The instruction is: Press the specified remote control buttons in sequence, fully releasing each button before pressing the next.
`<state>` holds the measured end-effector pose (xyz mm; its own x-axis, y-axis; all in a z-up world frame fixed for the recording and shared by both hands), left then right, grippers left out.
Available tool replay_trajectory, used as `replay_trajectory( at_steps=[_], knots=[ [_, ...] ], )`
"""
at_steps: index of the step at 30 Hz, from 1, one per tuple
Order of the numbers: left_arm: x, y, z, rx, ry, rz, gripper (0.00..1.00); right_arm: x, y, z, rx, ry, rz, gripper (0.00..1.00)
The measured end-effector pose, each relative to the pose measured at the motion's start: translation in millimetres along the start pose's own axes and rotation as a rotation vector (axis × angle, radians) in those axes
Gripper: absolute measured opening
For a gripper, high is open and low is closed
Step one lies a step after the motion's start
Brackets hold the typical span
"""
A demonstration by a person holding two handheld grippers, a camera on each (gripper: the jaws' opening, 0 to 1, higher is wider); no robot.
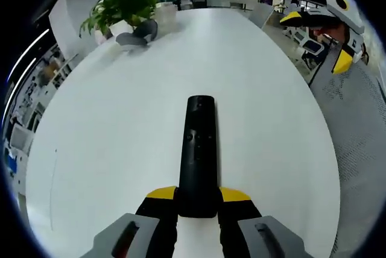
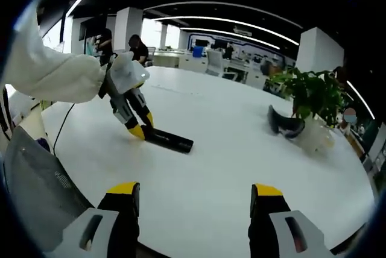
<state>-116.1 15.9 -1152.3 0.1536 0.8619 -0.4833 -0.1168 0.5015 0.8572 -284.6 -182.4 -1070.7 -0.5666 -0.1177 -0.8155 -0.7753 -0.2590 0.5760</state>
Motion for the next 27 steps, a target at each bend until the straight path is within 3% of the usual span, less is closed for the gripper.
replay_trajectory(
  at_steps=[7, 27],
  knots=[
    [5.4, 1.3, 13.5, 0.009, -0.012, 0.024, 0.24, 0.3, -0.3, -1.0, 0.012, 0.001, 0.002, 0.72],
    [21.1, 0.2, 84.3, -0.001, -0.081, 0.119, 0.24, 3.7, -4.7, -2.1, 0.042, 0.016, 0.019, 0.71]
  ],
)
Point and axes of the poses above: the point that each gripper's makers call its tool centre point, and the gripper's own axes: y roughly backward along the fingers, z roughly to its left, x roughly out of its underside, the point moved 5 cm from there along y, roughly backward along the fingers, and after that the axes turned 13 degrees about -y, right-handed, at the moved point
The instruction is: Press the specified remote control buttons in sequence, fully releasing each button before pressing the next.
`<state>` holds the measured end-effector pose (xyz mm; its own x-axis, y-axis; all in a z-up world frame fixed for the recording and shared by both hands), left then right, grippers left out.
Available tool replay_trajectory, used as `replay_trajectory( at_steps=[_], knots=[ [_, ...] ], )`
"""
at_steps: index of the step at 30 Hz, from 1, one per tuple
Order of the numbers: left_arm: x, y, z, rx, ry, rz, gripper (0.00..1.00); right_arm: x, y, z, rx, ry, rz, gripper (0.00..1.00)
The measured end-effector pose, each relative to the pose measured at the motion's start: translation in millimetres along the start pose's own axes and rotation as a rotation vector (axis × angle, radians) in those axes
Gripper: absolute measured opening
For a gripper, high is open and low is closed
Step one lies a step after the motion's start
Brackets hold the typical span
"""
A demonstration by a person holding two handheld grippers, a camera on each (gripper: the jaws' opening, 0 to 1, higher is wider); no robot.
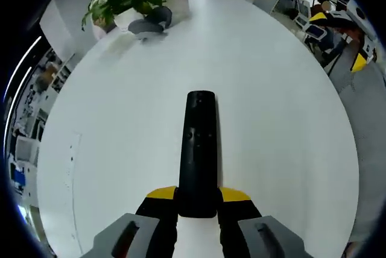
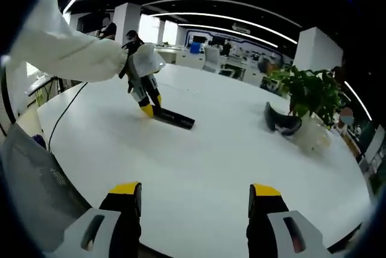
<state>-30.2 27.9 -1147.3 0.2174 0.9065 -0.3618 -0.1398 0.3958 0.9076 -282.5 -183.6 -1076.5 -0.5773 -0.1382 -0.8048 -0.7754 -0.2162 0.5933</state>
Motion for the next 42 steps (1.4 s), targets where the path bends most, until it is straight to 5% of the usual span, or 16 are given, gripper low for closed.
replay_trajectory(
  at_steps=[13, 27, 31, 37, 42],
  knots=[
    [-3.0, -6.8, 24.3, 0.025, -0.052, 0.059, 0.24, 1.6, -2.2, 1.6, -0.011, 0.003, 0.022, 0.69],
    [-1.1, -6.8, 29.2, 0.073, 0.076, 0.048, 0.25, 1.8, -3.2, 2.1, -0.015, 0.008, 0.030, 0.69],
    [-2.0, -6.0, 26.0, 0.050, 0.021, 0.034, 0.25, 1.1, -3.2, 2.7, -0.019, 0.010, 0.027, 0.70],
    [2.1, -5.2, 37.2, -0.066, 0.000, 0.082, 0.39, 1.6, -3.4, 4.6, -0.027, 0.013, 0.032, 0.71],
    [8.4, -2.9, 38.7, -0.138, 0.112, 0.083, 0.47, 0.1, -2.8, 6.2, -0.033, 0.013, 0.021, 0.72]
  ],
)
Point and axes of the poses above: the point that each gripper's makers call its tool centre point, and the gripper's own axes: y roughly backward along the fingers, z roughly to its left, x roughly out of its underside, the point moved 5 cm from there along y, roughly backward along the fingers, and after that the axes turned 13 degrees about -y, right-handed, at the moved point
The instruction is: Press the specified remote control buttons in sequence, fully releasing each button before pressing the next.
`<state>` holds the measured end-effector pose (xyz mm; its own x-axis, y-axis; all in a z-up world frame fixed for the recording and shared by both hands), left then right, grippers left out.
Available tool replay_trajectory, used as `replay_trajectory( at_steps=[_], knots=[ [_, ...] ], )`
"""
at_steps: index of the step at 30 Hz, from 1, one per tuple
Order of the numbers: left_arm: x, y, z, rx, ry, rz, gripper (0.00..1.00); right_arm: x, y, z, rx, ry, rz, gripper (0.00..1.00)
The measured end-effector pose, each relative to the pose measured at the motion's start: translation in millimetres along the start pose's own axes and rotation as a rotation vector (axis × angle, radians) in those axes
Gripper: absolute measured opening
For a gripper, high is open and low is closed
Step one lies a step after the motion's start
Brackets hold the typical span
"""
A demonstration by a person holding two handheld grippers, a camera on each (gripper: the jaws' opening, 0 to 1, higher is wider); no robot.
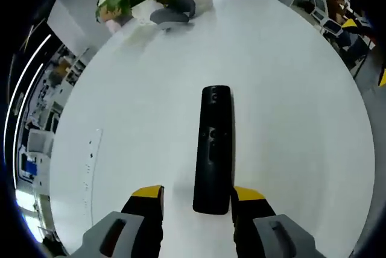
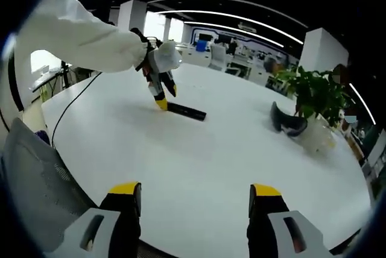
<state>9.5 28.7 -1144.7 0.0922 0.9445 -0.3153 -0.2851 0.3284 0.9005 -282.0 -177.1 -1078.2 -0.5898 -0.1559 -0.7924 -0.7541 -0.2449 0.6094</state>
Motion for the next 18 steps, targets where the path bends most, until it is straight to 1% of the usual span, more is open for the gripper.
replay_trajectory(
  at_steps=[1, 2, 4, 5, 7, 8, 9, 10, 11, 13, 14, 15, 16, 17, 18],
  knots=[
    [2.4, 0.2, 4.5, -0.040, 0.013, -0.002, 0.49, -0.1, 0.0, -0.3, 0.002, 0.000, -0.002, 0.72],
    [3.7, 0.9, 4.9, -0.050, 0.019, -0.003, 0.54, 0.0, 0.2, -0.8, 0.004, -0.002, -0.004, 0.73],
    [5.6, 2.8, 3.0, -0.045, 0.030, -0.009, 0.63, -0.6, 0.6, -1.1, 0.005, -0.006, -0.010, 0.74],
    [5.9, 3.4, 2.5, -0.051, 0.032, -0.017, 0.73, -0.9, 0.7, -1.3, 0.006, -0.007, -0.012, 0.74],
    [6.4, 4.3, -2.8, -0.051, 0.041, -0.024, 0.89, -0.8, 1.1, -1.1, 0.005, -0.008, -0.011, 0.74],
    [6.8, 5.1, -7.1, -0.048, 0.046, -0.021, 0.92, -0.7, 1.2, -0.9, 0.004, -0.006, -0.012, 0.74],
    [7.1, 6.1, -9.9, -0.051, 0.044, -0.023, 0.93, -1.0, 1.6, -0.6, 0.004, -0.002, -0.016, 0.75],
    [7.3, 8.1, -12.6, -0.067, 0.043, -0.032, 0.94, -1.3, 1.9, -0.4, 0.003, 0.000, -0.018, 0.75],
    [7.4, 9.1, -15.0, -0.066, 0.054, -0.036, 0.95, -1.4, 2.2, -0.2, 0.001, 0.000, -0.019, 0.75],
    [5.0, 12.5, -21.2, -0.073, 0.111, -0.063, 1.00, -1.6, 2.9, -0.4, 0.002, 0.001, -0.022, 0.75],
    [4.6, 13.8, -24.4, -0.064, 0.136, -0.070, 1.00, -1.9, 3.3, -0.6, 0.002, 0.001, -0.026, 0.75],
    [8.4, 17.0, -25.4, -0.087, 0.199, -0.039, 1.00, -2.4, 3.8, -0.7, 0.001, -0.001, -0.030, 0.76],
    [7.7, 17.8, -26.2, -0.086, 0.206, -0.044, 1.00, -2.6, 4.1, -0.7, 0.001, -0.002, -0.033, 0.76],
    [1.3, 22.0, -29.6, -0.090, 0.219, -0.106, 1.00, -2.9, 4.4, -0.7, 0.001, -0.003, -0.036, 0.76],
    [0.1, 24.8, -33.4, -0.087, 0.240, -0.125, 1.00, -3.3, 5.0, -0.7, 0.001, -0.004, -0.040, 0.76]
  ],
)
Point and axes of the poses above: the point that each gripper's makers call its tool centre point, and the gripper's own axes: y roughly backward along the fingers, z roughly to its left, x roughly out of its underside, the point moved 5 cm from there along y, roughly backward along the fingers, and after that the axes turned 13 degrees about -y, right-handed, at the moved point
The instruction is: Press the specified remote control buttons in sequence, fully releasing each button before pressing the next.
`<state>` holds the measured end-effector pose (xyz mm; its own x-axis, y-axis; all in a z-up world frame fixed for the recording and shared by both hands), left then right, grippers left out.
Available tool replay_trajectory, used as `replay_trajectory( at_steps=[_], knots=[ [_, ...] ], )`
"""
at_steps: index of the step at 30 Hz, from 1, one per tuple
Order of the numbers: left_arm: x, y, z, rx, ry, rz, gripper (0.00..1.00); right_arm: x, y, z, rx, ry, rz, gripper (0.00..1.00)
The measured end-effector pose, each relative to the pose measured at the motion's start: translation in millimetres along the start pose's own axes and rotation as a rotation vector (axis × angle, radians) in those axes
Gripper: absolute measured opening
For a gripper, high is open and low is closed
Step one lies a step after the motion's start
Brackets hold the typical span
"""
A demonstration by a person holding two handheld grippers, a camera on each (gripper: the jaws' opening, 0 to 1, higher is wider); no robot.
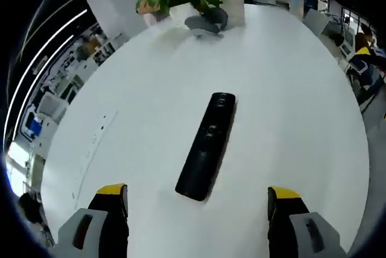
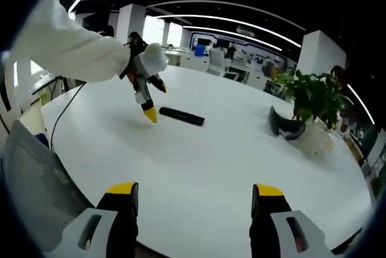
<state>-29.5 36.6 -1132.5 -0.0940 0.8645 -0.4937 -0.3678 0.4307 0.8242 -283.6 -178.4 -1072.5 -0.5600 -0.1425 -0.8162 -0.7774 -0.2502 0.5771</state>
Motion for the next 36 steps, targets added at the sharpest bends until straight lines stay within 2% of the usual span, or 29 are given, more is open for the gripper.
replay_trajectory(
  at_steps=[1, 3, 4, 5, 8, 10, 13, 17, 22, 27, 30, 32, 36],
  knots=[
    [2.6, 5.0, -5.6, 0.010, 0.017, 0.015, 1.00, -0.5, 0.4, 0.1, -0.001, -0.002, -0.004, 0.76],
    [2.2, 13.0, -11.1, -0.014, 0.022, -0.008, 1.00, -1.9, 1.6, 0.4, -0.008, -0.012, -0.017, 0.77],
    [0.3, 17.3, -13.3, -0.028, 0.035, -0.028, 1.00, -2.4, 1.9, 0.2, -0.007, -0.014, -0.022, 0.77],
    [-4.1, 24.3, -17.6, -0.044, 0.065, -0.072, 1.00, -2.4, 1.9, 0.0, -0.006, -0.014, -0.022, 0.77],
    [-10.3, 41.0, -29.5, -0.052, 0.138, -0.144, 1.00, -2.8, 2.7, 0.1, -0.006, -0.019, -0.027, 0.78],
    [-14.7, 53.6, -37.1, -0.075, 0.165, -0.200, 1.00, -3.2, 3.7, -0.1, -0.005, -0.018, -0.032, 0.78],
    [-17.4, 68.3, -48.2, -0.113, 0.187, -0.253, 1.00, -2.6, 4.3, -1.0, -0.002, -0.019, -0.032, 0.79],
    [-18.5, 85.6, -64.2, -0.142, 0.189, -0.276, 1.00, -4.6, 6.4, -2.8, 0.006, -0.027, -0.049, 0.80],
    [-19.5, 111.3, -86.9, -0.187, 0.253, -0.342, 1.00, -4.3, 7.1, -3.6, 0.009, -0.030, -0.048, 0.81],
    [-11.8, 126.8, -103.4, -0.228, 0.330, -0.382, 1.00, -5.4, 8.6, -3.6, 0.013, -0.024, -0.058, 0.83],
    [-8.7, 139.3, -111.4, -0.289, 0.370, -0.392, 1.00, -6.0, 9.0, -4.4, 0.017, -0.030, -0.063, 0.83],
    [-7.4, 145.6, -114.1, -0.318, 0.422, -0.430, 1.00, -7.3, 10.2, -4.8, 0.021, -0.029, -0.073, 0.83],
    [-0.5, 154.4, -121.1, -0.356, 0.444, -0.415, 1.00, -8.2, 10.5, -5.9, 0.026, -0.035, -0.084, 0.83]
  ],
)
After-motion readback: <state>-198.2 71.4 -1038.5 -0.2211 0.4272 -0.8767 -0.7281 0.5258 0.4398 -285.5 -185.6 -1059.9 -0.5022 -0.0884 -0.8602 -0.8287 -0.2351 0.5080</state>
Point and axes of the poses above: the point that each gripper's makers call its tool centre point, and the gripper's own axes: y roughly backward along the fingers, z roughly to its left, x roughly out of its underside, the point moved 5 cm from there along y, roughly backward along the fingers, and after that the axes turned 13 degrees about -y, right-handed, at the moved point
